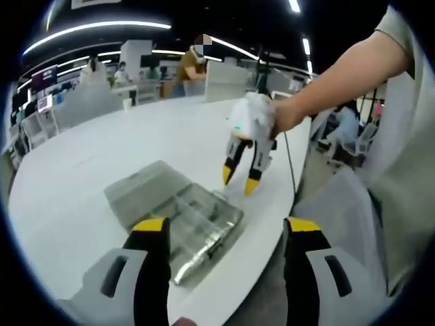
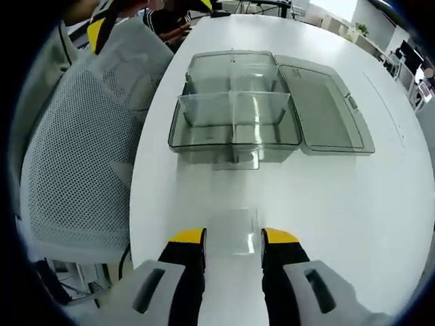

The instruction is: Insert the divider into the dual guide fixture by aligning both edges with the guide slots and pushing it downward to the bottom, including one-sided entry, uneven engagement, binding, and posture correction.

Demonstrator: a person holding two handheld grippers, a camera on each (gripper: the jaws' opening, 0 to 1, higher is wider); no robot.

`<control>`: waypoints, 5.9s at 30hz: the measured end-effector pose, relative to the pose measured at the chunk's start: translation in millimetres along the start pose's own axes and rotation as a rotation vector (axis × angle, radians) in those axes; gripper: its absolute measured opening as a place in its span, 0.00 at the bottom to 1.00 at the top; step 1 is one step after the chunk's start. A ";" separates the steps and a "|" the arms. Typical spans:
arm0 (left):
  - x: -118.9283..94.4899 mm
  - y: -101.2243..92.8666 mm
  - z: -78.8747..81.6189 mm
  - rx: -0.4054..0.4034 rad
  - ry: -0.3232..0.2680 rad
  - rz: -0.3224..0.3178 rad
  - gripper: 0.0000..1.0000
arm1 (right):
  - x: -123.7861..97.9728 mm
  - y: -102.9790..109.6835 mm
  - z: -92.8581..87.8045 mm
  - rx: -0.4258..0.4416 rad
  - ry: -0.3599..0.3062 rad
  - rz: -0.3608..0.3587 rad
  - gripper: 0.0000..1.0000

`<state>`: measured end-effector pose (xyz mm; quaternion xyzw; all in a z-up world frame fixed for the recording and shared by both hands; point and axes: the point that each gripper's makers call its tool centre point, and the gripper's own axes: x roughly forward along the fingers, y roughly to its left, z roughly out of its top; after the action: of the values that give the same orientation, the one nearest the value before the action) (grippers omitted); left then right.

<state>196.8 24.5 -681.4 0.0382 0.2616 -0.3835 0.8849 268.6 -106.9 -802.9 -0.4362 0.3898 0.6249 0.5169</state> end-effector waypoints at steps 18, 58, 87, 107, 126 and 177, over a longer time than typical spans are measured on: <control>14.2 1.9 3.0 -0.031 0.022 -0.032 0.60 | -23.0 9.5 28.7 -0.027 -0.034 -0.057 0.27; 27.6 -3.6 24.3 -0.282 0.014 -0.093 0.32 | -76.3 38.3 115.5 -0.152 -0.140 -0.196 0.27; 13.1 3.6 27.0 -0.554 -0.021 -0.100 0.11 | -90.6 47.1 150.2 -0.204 -0.200 -0.255 0.27; 14.2 1.2 31.3 -0.697 -0.021 -0.141 0.01 | -92.2 46.0 153.0 -0.224 -0.201 -0.283 0.27; 13.5 1.4 31.2 -0.710 -0.037 -0.123 0.00 | -94.7 43.5 154.5 -0.250 -0.194 -0.317 0.27; -6.7 -7.8 48.1 -0.147 -0.173 -0.177 0.00 | -124.6 45.4 162.9 -0.118 -0.184 -0.028 0.03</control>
<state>208.3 10.4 -635.7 -0.0832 0.2144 -0.4415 0.8673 211.2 0.4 -631.7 -0.4121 0.2969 0.6770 0.5326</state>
